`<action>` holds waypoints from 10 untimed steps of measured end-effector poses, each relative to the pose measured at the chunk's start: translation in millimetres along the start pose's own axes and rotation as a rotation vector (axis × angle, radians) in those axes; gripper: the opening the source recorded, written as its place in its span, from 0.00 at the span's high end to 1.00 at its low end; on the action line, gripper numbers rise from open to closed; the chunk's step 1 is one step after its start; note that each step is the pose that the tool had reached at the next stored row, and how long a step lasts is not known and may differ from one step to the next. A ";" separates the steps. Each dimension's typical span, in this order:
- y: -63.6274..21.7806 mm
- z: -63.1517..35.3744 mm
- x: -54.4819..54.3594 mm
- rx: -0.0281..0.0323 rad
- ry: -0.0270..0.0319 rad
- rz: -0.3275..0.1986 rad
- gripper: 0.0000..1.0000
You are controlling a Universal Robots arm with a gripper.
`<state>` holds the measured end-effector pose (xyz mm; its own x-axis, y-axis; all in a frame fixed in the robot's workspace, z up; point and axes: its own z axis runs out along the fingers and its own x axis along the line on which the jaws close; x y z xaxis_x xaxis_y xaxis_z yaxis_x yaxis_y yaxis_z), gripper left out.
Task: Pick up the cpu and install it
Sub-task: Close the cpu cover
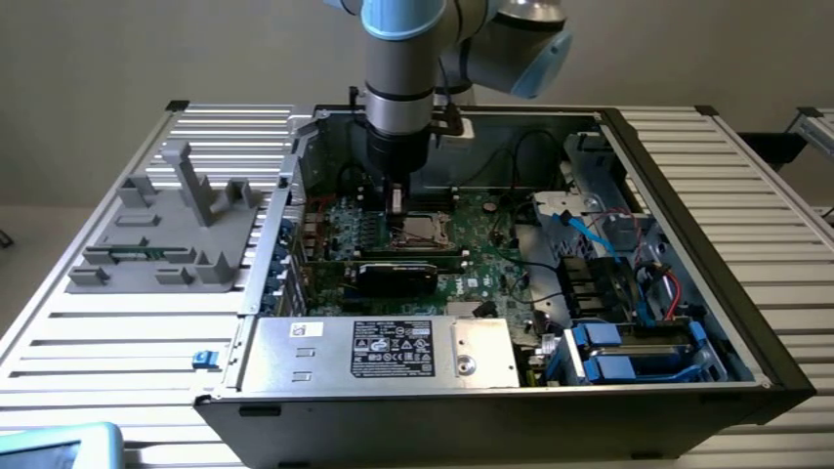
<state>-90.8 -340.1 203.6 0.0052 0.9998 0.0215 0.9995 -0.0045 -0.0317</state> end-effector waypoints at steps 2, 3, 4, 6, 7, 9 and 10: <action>-2.0 0.1 0.0 0.0001 0.0000 0.000 0.89; -3.6 0.1 0.0 0.0001 0.0001 0.000 0.89; -5.4 -0.2 0.0 0.0002 -0.0001 0.000 0.89; -10.1 -2.8 0.0 0.0000 0.0000 0.000 0.89; -12.8 -5.3 0.1 -0.0002 0.0001 0.000 0.89; -18.4 -12.9 0.2 -0.0009 0.0001 0.000 0.89; -21.2 -17.0 0.3 -0.0011 -0.0001 0.000 0.89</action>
<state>-111.4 -340.1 221.3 0.0052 0.9998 0.0214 0.9995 -0.0046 -0.0306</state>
